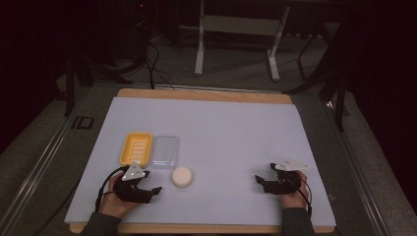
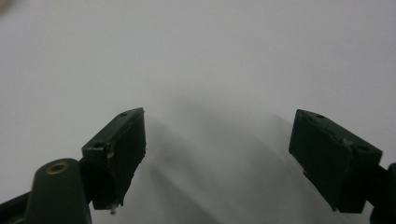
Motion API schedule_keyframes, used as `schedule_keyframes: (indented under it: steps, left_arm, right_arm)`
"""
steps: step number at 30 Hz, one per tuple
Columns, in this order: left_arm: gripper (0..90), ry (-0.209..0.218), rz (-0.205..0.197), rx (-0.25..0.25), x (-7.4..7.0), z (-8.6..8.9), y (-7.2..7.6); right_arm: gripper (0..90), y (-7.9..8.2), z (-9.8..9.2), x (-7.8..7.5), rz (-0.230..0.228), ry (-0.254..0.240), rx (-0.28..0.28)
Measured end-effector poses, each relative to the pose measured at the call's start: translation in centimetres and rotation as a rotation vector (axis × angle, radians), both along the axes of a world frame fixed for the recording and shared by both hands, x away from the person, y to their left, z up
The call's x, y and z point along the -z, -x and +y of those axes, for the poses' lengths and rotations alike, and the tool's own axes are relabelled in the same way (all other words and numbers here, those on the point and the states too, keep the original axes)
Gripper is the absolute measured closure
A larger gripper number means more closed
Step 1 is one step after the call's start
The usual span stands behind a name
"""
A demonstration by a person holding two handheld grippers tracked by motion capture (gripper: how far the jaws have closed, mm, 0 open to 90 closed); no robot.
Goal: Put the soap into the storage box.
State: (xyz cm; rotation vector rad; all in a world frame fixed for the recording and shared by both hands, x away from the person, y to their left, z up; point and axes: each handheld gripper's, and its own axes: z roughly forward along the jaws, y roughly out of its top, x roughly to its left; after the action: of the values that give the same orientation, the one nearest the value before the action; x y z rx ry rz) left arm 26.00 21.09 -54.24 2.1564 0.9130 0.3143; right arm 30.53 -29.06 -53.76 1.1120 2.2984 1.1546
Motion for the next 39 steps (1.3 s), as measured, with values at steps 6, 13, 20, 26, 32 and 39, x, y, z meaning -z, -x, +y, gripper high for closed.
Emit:
schedule_keyframes:
  steps: [6,13,20,26,32,39]
  left_arm:
    - [24.0,-0.017,-0.009,-0.001,0.0,-0.1,0.1]
    - [34.9,0.064,0.023,0.038,-0.8,0.4,0.0]
    - [34.2,0.032,0.007,0.073,-2.5,0.0,-0.4]
    - [32.7,-0.03,0.004,0.127,-3.2,-1.2,-0.9]
    - [31.9,-0.062,0.009,0.156,-3.5,-2.0,-1.3]
    - [30.8,-0.112,0.01,0.185,-3.8,-2.6,-1.5]
  right_arm:
    - [20.2,0.1,-0.1,0.0,-0.011,-0.011,0.01]
    - [20.2,-0.1,0.0,0.0,0.001,-0.001,0.014]
    - [15.5,0.1,0.4,0.1,-0.018,0.043,-0.004]
    - [13.9,0.3,0.6,0.1,-0.034,0.064,-0.007]
    - [13.9,0.4,0.7,0.1,-0.04,0.073,-0.012]
    - [13.9,0.3,0.7,0.1,-0.034,0.068,-0.013]
